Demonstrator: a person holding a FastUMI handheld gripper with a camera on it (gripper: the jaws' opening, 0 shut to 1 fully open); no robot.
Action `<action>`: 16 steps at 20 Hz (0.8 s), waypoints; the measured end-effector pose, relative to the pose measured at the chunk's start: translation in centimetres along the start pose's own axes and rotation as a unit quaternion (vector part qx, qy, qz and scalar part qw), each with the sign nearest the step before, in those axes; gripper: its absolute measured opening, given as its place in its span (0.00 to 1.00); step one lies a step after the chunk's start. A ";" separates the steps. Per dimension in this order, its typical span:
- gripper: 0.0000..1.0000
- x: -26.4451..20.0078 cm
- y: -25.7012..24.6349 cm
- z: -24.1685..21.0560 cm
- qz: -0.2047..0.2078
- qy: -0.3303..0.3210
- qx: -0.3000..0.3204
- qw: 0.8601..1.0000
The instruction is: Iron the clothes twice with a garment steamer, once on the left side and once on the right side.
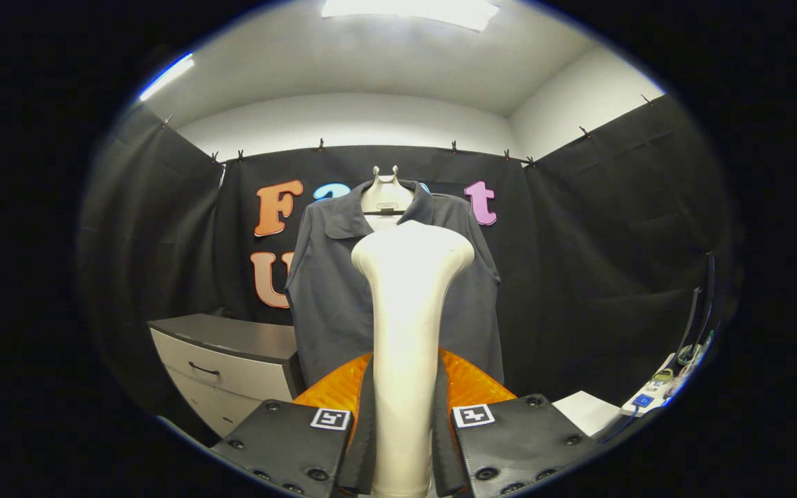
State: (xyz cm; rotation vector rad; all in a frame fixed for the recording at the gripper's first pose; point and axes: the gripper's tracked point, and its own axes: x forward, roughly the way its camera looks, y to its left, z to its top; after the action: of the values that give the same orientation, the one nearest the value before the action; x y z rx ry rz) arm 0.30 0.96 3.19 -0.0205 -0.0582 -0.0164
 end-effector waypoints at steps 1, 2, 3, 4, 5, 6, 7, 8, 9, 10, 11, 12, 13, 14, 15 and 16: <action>0.40 -0.2 0.1 0.2 0.001 -0.002 -0.001 1.000; 0.40 -0.3 0.4 0.3 0.003 -0.005 -0.003 1.000; 0.40 -0.3 0.6 0.4 0.006 -0.006 -0.005 1.000; 0.40 -0.6 0.7 0.4 0.010 -0.007 -0.007 1.000; 0.40 -0.8 0.8 0.3 0.013 -0.007 -0.007 1.000; 0.40 -1.0 1.0 0.3 0.015 -0.008 -0.007 1.000; 0.40 -1.0 1.2 0.4 0.017 -0.008 -0.007 1.000; 0.40 -1.0 1.4 0.5 0.019 -0.009 -0.006 1.000; 0.40 -1.0 1.5 0.5 0.020 -0.009 -0.006 1.000; 0.40 -1.0 1.5 0.5 0.021 -0.010 -0.006 1.000; 0.40 -1.0 1.6 0.6 0.022 -0.010 -0.006 1.000; 0.40 -1.0 1.6 0.5 0.022 -0.010 -0.007 1.000; 0.40 -1.0 1.6 0.5 0.022 -0.009 -0.007 1.000; 0.40 -0.9 1.7 0.4 0.022 -0.008 -0.007 1.000; 0.40 -0.8 1.7 0.4 0.023 -0.007 -0.006 1.000; 0.40 -0.7 1.8 0.2 0.023 -0.006 -0.005 1.000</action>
State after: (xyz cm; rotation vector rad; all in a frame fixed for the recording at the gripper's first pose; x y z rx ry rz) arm -0.34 2.76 3.28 -0.0317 -0.0696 0.0297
